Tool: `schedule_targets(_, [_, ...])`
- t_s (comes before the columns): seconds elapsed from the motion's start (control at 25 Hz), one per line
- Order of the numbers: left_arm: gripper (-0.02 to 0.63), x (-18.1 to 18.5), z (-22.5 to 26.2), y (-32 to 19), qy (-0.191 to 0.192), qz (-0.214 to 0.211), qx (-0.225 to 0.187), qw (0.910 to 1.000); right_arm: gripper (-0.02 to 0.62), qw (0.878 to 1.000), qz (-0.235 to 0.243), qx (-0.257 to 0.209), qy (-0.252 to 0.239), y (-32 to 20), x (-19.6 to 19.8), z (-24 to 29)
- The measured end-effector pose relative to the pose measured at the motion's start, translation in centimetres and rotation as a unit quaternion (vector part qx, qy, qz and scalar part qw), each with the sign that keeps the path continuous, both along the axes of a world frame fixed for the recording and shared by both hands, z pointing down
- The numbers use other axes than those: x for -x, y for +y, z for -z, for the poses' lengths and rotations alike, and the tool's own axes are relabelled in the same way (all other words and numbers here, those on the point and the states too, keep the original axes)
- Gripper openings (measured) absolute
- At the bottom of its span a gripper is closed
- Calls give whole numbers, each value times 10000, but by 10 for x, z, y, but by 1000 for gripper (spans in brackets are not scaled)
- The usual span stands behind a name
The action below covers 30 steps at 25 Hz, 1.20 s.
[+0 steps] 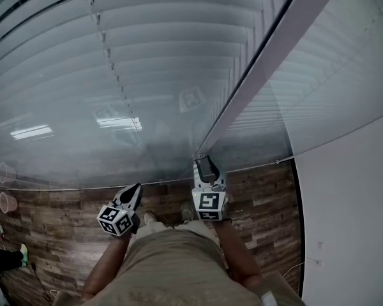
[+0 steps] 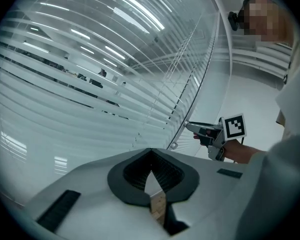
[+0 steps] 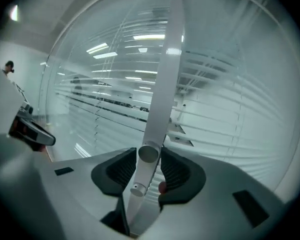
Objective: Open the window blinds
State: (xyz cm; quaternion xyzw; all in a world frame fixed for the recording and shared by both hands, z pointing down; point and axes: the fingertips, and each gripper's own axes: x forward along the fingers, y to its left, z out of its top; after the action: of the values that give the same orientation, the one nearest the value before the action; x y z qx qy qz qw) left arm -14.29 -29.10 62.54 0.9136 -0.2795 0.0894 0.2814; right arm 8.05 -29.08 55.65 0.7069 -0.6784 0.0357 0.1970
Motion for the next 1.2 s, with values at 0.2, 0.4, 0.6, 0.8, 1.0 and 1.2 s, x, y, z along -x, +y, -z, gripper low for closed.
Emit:
schedule_targets(0.2, [14, 2, 4, -6, 48, 71, -47, 10000, 124, 9974, -136, -73, -704, -3, -4, 3])
schedule_targets(0.4, [14, 7, 2, -11, 54, 114, -41, 9999, 124, 9410, -312, -109, -3368, -4, -13, -1])
schedule_targets(0.6, [14, 10, -4, -6, 15, 93, 39, 9999, 124, 8956, -321, -51, -4437, 0, -12, -6])
schedule_targets(0.8, [14, 2, 1, -12, 68, 72, -28, 9999, 124, 8286, -151, -63, -5595, -6, -17, -3])
schedule_targets(1.0, [14, -6, -2, -8, 48, 63, -20, 10000, 124, 8124, -14, -48, -5831, -6, -18, -4])
schedule_targets(1.2, [14, -4, -3, 3, 48, 134, 13, 9999, 175, 8694, 360, -287, -4920, 16, 2, 1])
